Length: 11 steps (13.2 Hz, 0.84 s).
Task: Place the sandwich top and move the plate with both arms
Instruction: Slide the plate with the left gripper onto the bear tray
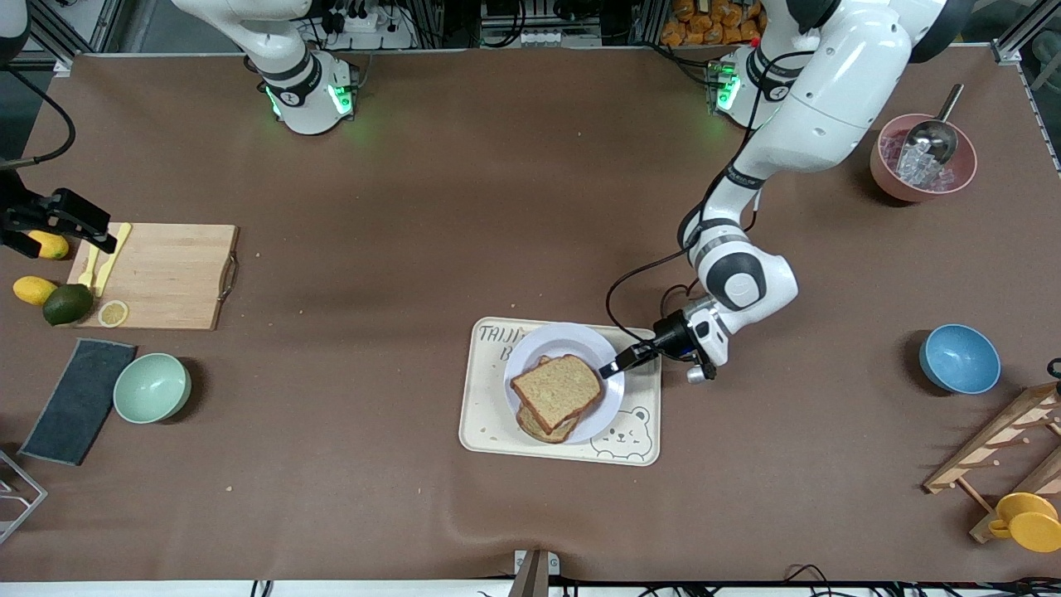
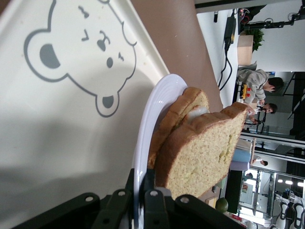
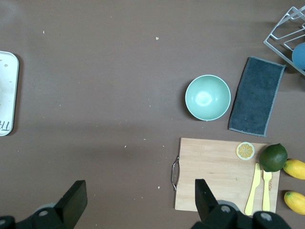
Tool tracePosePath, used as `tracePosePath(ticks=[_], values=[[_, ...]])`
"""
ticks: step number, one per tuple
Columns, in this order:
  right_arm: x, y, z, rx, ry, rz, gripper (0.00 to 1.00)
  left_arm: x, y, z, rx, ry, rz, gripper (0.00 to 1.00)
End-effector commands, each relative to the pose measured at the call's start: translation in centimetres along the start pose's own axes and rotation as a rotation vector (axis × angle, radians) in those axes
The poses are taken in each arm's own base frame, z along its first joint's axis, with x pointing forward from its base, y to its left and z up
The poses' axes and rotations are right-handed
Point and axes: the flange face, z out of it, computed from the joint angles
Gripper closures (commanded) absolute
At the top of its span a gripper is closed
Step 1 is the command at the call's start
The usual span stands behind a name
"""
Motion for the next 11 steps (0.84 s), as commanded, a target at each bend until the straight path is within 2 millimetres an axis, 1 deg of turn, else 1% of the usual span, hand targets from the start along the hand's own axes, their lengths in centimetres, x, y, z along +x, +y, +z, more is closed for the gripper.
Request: tracePosePath(ticks=[1,2,3,4,6,8,9,11], values=[[-0.4,0.1,-0.5,0.012,0.001,0.018,0.00,0.6,0.5,0.2,-0.007,0.031,-0.007,1.00],[-0.4,0.0,-0.5,0.012,-0.001,0.017,0.00,0.1,0.6,0.5,0.009,0.032,0.003,1.00],[-0.4,0.1,-0.5,0.012,0.001,0.018,0.00,0.0,0.5,0.6,0.020,0.032,0.012,0.47],[-0.4,0.1,-0.5,0.012,0.001,0.020,0.00,0.0,0.4,0.5,0.028,0.038,0.029,0.00],[-0.5,0.3,-0.3,0.012,-0.002,0.023,0.00,0.4,0.4,0.0,0.065,0.062,0.066,0.00],[-0.4,0.4,-0.2,0.012,-0.002,0.025,0.00,1.2,0.8,-0.8,0.069,0.078,0.150,0.00],[-0.4,0.4,-0.2,0.012,-0.005,0.025,0.00,2.0,1.4,-1.8,0.088,0.109,0.204,0.00],[-0.4,0.4,-0.2,0.012,-0.005,0.025,0.00,2.8,2.9,-3.6,0.161,0.181,0.240,0.00]])
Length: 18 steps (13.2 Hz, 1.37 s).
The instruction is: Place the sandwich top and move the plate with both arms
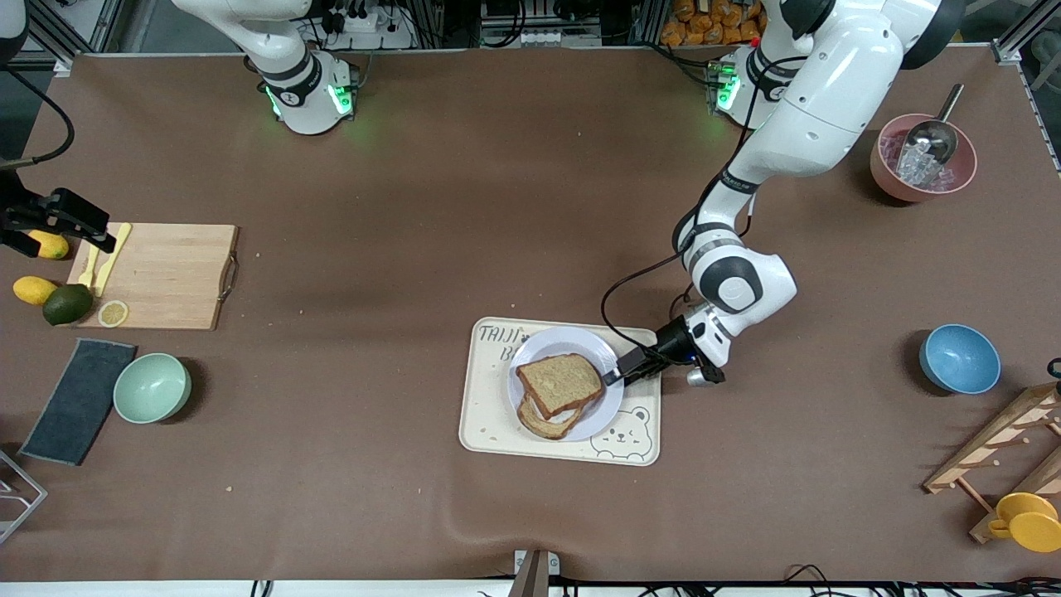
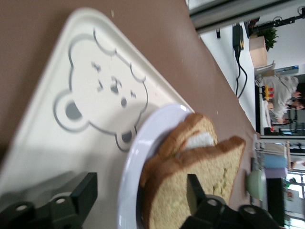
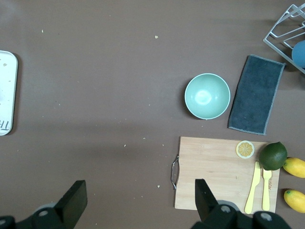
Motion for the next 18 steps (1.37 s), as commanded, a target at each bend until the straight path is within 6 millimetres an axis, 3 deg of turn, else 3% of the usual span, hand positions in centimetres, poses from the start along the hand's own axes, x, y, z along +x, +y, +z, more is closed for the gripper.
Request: tracePosePath(ticks=[1,3,6,9,11,14,16,18], values=[[-0.4,0.2,-0.3,0.012,0.000,0.021,0.00,1.8,2.3,-2.9,0.088,0.093,0.063,0.00],[-0.3,0.2,-0.4,0.012,0.003,0.021,0.00,3.7,2.6,-4.6,0.118,0.114,0.115,0.00],[-0.4,0.2,-0.4,0.012,0.001,0.021,0.00,7.7,1.6,-7.6,0.171,0.111,0.212,0.00],[-0.4,0.4,-0.4,0.012,0.001,0.024,0.00,12.5,0.8,-10.8,0.197,-0.013,0.270,0.00],[-0.4,0.4,-0.4,0.012,0.001,0.024,0.00,15.9,2.9,-13.6,0.280,-0.138,0.289,0.00],[-0.4,0.5,-0.4,0.012,0.001,0.025,0.00,17.7,5.8,-17.2,0.412,-0.209,0.351,0.00],[-0.4,0.4,-0.4,0.012,0.001,0.024,0.00,18.8,7.7,-22.5,0.467,-0.282,0.397,0.00],[-0.3,0.2,-0.4,0.012,0.003,0.021,0.00,18.8,10.9,-27.0,0.583,-0.321,0.405,0.00]])
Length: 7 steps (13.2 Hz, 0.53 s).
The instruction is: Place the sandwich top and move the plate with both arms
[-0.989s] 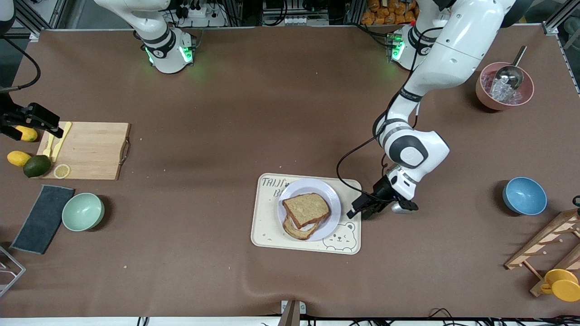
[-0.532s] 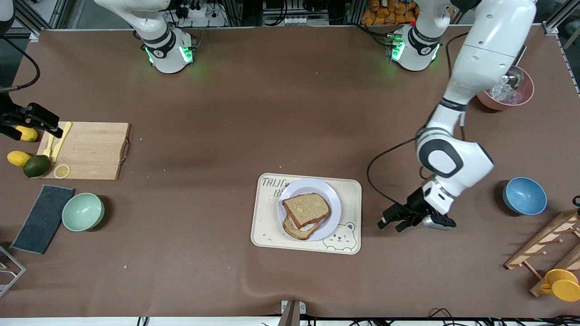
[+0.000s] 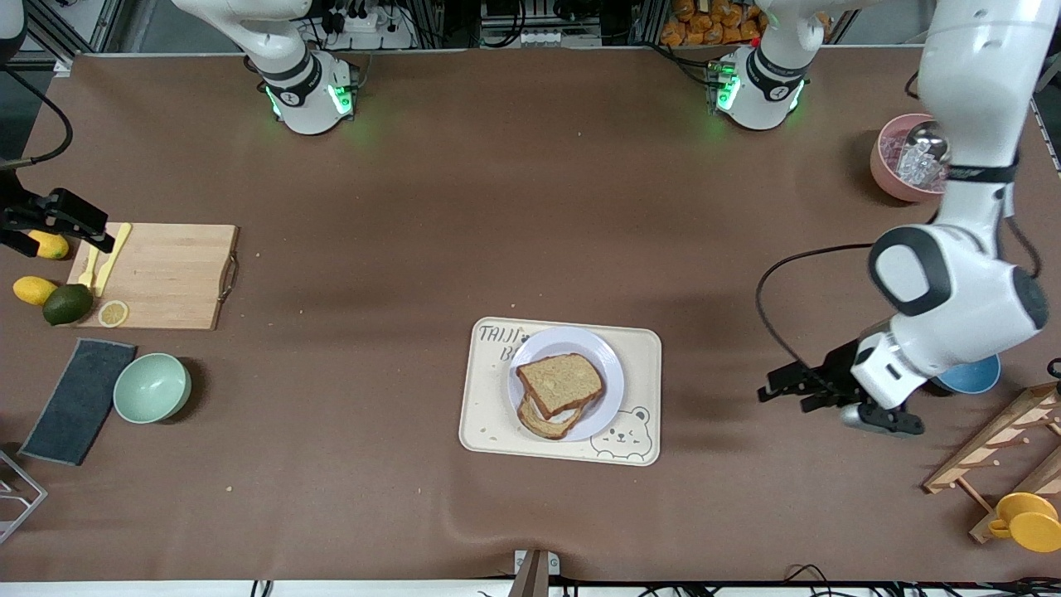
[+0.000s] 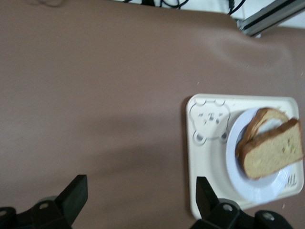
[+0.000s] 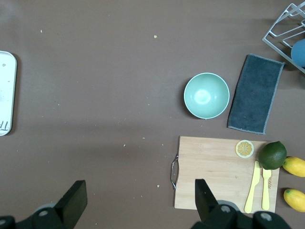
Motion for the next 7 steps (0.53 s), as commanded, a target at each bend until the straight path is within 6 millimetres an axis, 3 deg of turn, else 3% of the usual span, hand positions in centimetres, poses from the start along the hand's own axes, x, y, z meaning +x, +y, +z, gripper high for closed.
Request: tracePosePath(ticks=[1,4,7], values=[[-0.3,0.1,-0.4,0.012,0.004,0.018,0.00,-1.5,1.9,-7.1,0.138,-0.063,-0.004,0.00],[-0.3,0.1,-0.4,0.012,0.004,0.018,0.00,-3.7,5.0,-13.1,0.246,-0.133,-0.003,0.00],[-0.3,0.1,-0.4,0.012,0.004,0.018,0.00,-6.1,9.6,-17.3,0.318,-0.201,-0.014,0.00]])
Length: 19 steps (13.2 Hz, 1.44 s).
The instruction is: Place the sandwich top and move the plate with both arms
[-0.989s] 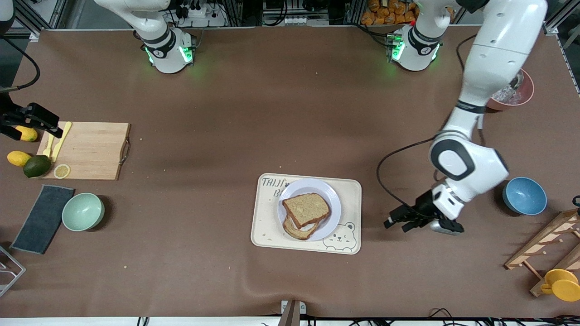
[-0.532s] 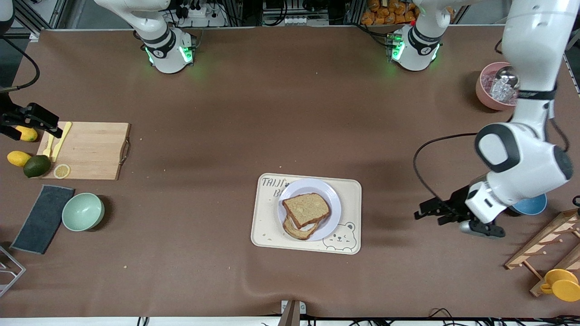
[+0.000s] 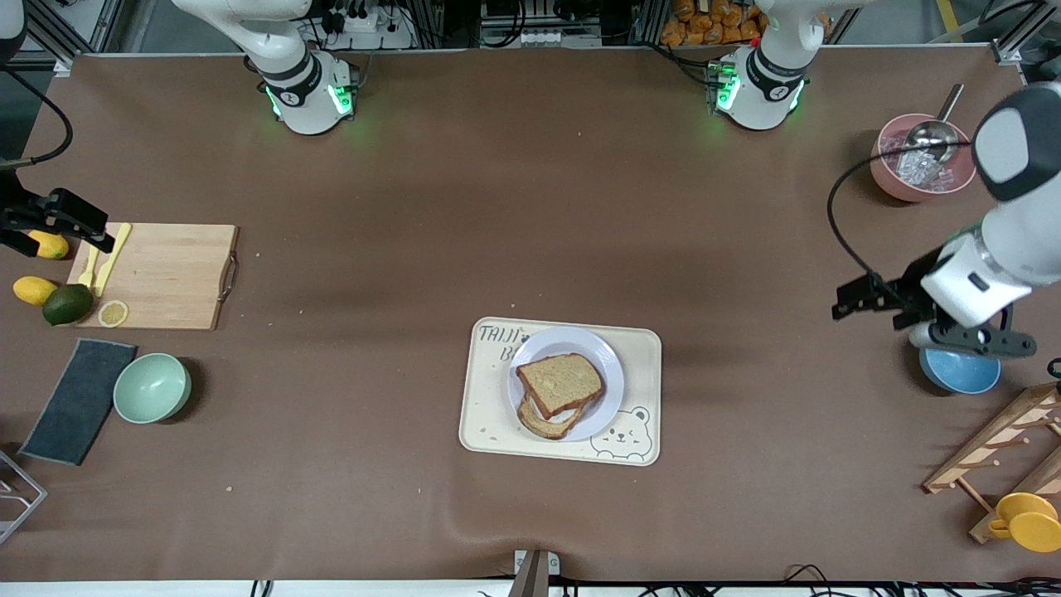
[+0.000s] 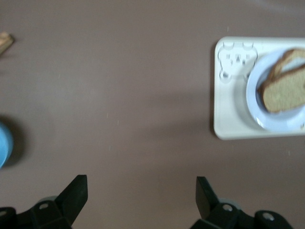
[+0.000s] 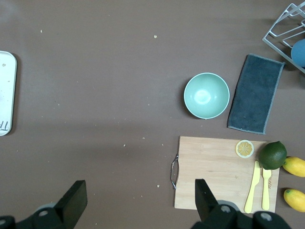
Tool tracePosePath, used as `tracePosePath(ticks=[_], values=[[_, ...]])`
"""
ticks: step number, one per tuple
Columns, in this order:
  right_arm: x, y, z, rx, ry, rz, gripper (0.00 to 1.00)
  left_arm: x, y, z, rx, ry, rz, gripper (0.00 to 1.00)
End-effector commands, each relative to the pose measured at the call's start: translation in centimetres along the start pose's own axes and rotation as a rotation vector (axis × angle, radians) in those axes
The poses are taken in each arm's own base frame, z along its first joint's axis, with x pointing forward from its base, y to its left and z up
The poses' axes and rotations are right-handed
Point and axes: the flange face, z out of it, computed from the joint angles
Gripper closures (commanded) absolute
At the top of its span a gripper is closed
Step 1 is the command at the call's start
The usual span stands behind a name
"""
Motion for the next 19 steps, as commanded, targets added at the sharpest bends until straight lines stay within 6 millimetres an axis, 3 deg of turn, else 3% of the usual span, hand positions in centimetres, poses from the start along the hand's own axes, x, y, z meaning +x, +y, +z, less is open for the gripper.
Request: tracePosePath(ticks=[1,3,5,9,19], values=[[-0.3,0.1,-0.4,0.012,0.004,0.018,0.00,-2.7,2.8,-4.2,0.100,-0.028,-0.001,0.00],[-0.3,0.3,-0.4,0.012,0.004,0.020,0.00,-3.5,3.9,-8.2,0.159,-0.018,0.025,0.00],[-0.3,0.2,-0.4,0.012,0.004,0.018,0.00,-3.9,4.4,-10.4,0.150,-0.010,0.026,0.00],[-0.4,0.5,-0.4,0.011,0.004,0.023,0.00,-4.9,5.5,-11.8,0.110,-0.061,0.032,0.00],[-0.4,0.8,-0.4,0.011,0.002,0.029,0.00,-5.0,5.2,-11.2,0.106,-0.092,-0.015,0.00]])
